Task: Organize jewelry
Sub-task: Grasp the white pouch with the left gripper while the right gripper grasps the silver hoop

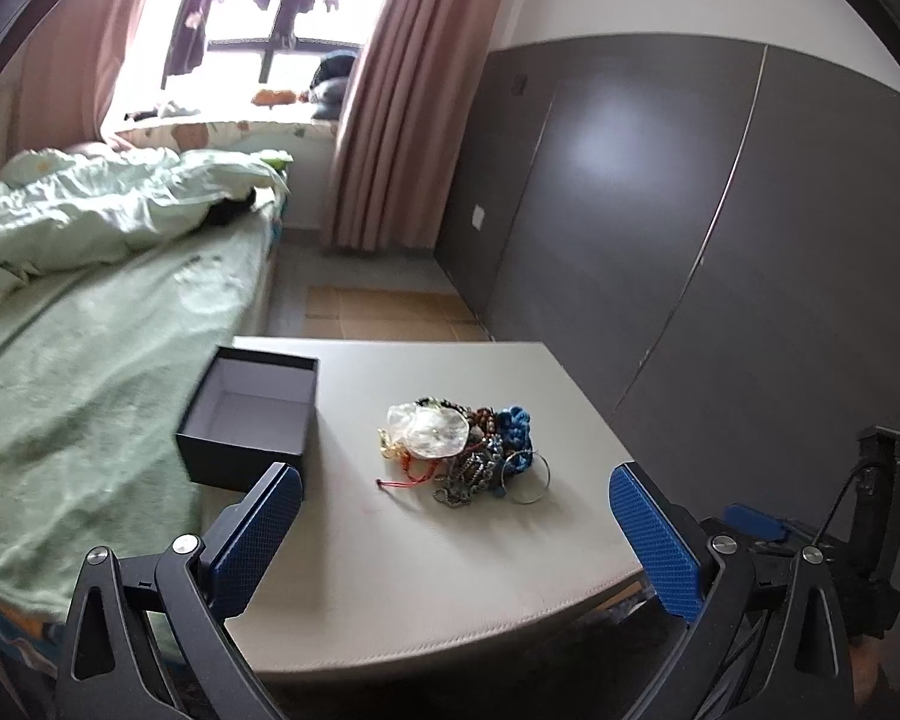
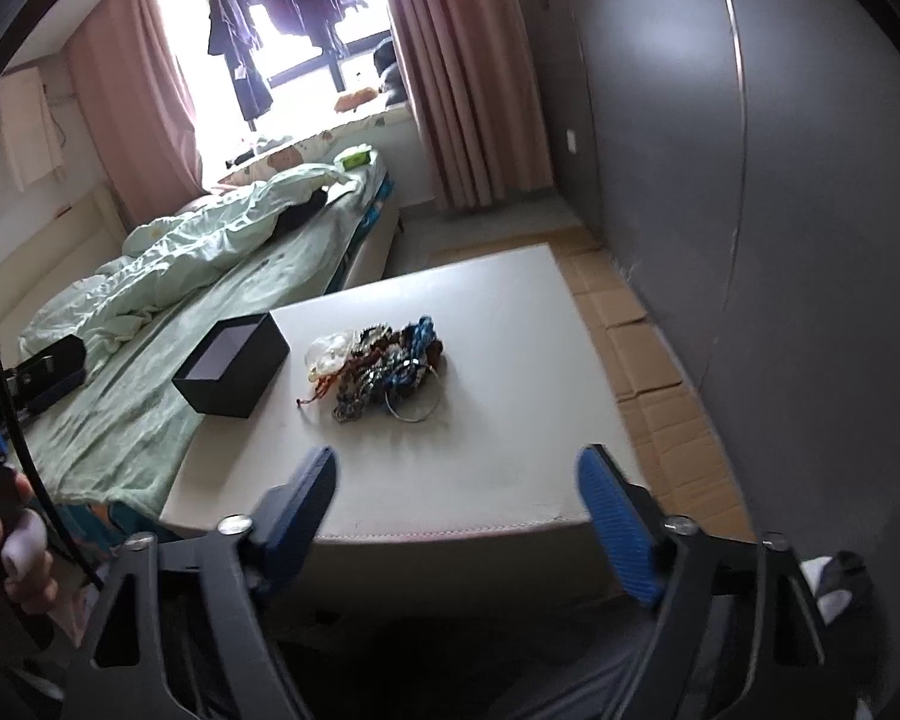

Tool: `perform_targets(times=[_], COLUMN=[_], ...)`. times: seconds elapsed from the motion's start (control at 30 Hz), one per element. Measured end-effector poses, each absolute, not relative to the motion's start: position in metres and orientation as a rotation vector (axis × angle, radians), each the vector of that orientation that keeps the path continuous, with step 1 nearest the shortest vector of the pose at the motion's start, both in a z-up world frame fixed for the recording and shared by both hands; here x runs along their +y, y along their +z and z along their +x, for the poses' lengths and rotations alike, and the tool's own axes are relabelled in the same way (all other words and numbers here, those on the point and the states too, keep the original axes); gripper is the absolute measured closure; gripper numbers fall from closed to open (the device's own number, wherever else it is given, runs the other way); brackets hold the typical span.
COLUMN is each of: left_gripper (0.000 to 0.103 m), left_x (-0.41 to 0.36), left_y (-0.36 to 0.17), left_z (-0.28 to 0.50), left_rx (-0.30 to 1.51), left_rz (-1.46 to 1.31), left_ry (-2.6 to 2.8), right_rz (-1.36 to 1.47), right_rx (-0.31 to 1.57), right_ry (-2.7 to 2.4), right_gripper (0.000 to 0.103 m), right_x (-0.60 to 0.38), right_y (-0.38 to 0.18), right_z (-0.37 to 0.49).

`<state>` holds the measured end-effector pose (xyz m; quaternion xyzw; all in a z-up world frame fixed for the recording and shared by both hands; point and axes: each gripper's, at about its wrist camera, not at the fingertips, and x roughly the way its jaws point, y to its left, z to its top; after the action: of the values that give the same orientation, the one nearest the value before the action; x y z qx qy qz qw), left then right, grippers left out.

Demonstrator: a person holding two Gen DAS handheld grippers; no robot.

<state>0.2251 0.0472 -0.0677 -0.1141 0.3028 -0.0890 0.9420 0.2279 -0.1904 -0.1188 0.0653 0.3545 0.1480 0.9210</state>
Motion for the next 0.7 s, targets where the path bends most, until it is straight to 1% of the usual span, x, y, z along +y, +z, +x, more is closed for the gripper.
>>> perform_targets(times=[0.1, 0.23, 0.27, 0.3, 0.37, 0.4, 0.47, 0.53, 0.6, 0.7], left_gripper=[0.001, 0.003, 0.005, 0.006, 0.008, 0.01, 0.015, 0.016, 0.016, 0.022], left_x=[0.043, 0.036, 0.034, 0.032, 0.031, 0.031, 0.031, 0.031, 0.031, 0.03], left_y=[-0.079, -0.093, -0.096, -0.1, -0.107, -0.112, -0.119, -0.125, -0.132, -0.142], left_z=[0.247, 0.277, 0.283, 0.29, 0.302, 0.31, 0.322, 0.335, 0.348, 0.364], left_rx=[0.653, 0.695, 0.703, 0.712, 0.728, 0.74, 0.761, 0.784, 0.8, 0.83], left_rz=[-0.242, -0.231, -0.23, -0.23, -0.23, -0.234, -0.239, -0.242, -0.245, -0.244], left_ry=[-0.199, -0.213, -0.218, -0.225, -0.227, -0.232, -0.242, -0.251, -0.265, -0.276], right_rz=[0.172, 0.2, 0.206, 0.215, 0.226, 0.228, 0.226, 0.231, 0.233, 0.234], right_rx=[0.783, 0.83, 0.839, 0.853, 0.884, 0.898, 0.912, 0.926, 0.942, 0.971], right_ry=[0.333, 0.364, 0.373, 0.384, 0.402, 0.409, 0.42, 0.439, 0.448, 0.459], right_gripper=[0.038, 0.039, 0.042, 0.048, 0.053, 0.054, 0.055, 0.058, 0.063, 0.071], right_x=[-0.192, -0.19, -0.189, -0.188, -0.186, -0.183, -0.178, -0.172, -0.168, -0.161], right_y=[-0.135, -0.151, -0.154, -0.159, -0.166, -0.17, -0.175, -0.181, -0.187, -0.197], right_z=[0.25, 0.276, 0.282, 0.289, 0.301, 0.308, 0.32, 0.332, 0.341, 0.355])
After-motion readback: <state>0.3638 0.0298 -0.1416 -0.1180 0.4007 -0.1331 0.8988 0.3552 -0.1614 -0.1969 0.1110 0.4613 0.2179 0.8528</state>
